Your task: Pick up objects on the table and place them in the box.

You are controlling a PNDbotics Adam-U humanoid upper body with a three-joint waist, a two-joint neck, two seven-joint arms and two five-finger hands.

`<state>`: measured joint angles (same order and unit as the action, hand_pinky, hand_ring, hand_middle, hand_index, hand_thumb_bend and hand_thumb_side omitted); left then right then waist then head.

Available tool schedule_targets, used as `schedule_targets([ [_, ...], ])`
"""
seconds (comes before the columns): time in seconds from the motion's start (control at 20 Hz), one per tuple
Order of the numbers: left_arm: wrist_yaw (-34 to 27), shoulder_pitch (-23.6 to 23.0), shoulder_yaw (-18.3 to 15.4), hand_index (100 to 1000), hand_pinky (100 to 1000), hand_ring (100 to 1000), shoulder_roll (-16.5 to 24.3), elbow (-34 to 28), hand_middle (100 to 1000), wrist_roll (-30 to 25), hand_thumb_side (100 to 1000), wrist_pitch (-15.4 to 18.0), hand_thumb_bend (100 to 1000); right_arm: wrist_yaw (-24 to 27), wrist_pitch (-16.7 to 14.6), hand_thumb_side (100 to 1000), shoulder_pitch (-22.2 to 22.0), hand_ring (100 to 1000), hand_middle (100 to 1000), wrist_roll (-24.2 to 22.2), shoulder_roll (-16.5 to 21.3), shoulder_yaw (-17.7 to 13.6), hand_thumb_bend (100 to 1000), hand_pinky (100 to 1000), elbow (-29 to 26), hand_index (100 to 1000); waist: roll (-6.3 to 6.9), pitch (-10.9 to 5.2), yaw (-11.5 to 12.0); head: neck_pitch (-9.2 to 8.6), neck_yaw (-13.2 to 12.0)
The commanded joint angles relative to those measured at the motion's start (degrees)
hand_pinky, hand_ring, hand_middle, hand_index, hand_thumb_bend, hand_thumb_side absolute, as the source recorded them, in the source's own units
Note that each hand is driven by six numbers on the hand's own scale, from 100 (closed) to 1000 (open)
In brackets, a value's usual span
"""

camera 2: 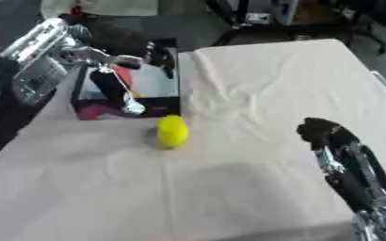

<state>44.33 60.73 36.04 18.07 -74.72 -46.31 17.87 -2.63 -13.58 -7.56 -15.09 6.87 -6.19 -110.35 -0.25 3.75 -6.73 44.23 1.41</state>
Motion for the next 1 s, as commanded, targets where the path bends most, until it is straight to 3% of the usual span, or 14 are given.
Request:
schedule_targets([
  [0.05, 3.82, 0.45, 0.27, 848, 868, 902, -1.68, 0.98, 913, -5.6, 474, 6.66, 375, 0.47, -0.07, 637, 0.48, 776, 687, 0.05, 1.07, -0.26, 100, 808, -0.87, 793, -0.35, -1.25, -0.17, -0.11, -0.04],
  [0.35, 10.84, -0.94, -0.09, 855, 881, 921, -4.56, 6.17, 933, -5.66, 401, 11.45, 384, 0.6, -0.08, 640, 0.69, 776, 688, -0.27, 0.98, -0.08, 100, 808, -0.85, 793, -0.44, -1.05, -0.36, -0.11, -0.07],
  [0.7, 16.92, -2.16, -1.24, 868, 890, 933, -6.28, 8.55, 943, -5.45, 382, 13.44, 392, 0.69, -0.09, 640, 0.82, 777, 688, -0.46, 0.89, 0.05, 100, 809, -0.85, 793, -0.57, -0.92, -0.5, -0.11, -0.22],
  [1.0, 18.47, -3.03, -1.56, 883, 894, 936, -7.13, 11.48, 950, -5.65, 364, 14.86, 374, 0.77, -0.09, 641, 0.87, 777, 688, -0.53, 0.86, 0.06, 100, 809, -0.85, 793, -0.61, -0.87, -0.52, -0.11, -0.25],
])
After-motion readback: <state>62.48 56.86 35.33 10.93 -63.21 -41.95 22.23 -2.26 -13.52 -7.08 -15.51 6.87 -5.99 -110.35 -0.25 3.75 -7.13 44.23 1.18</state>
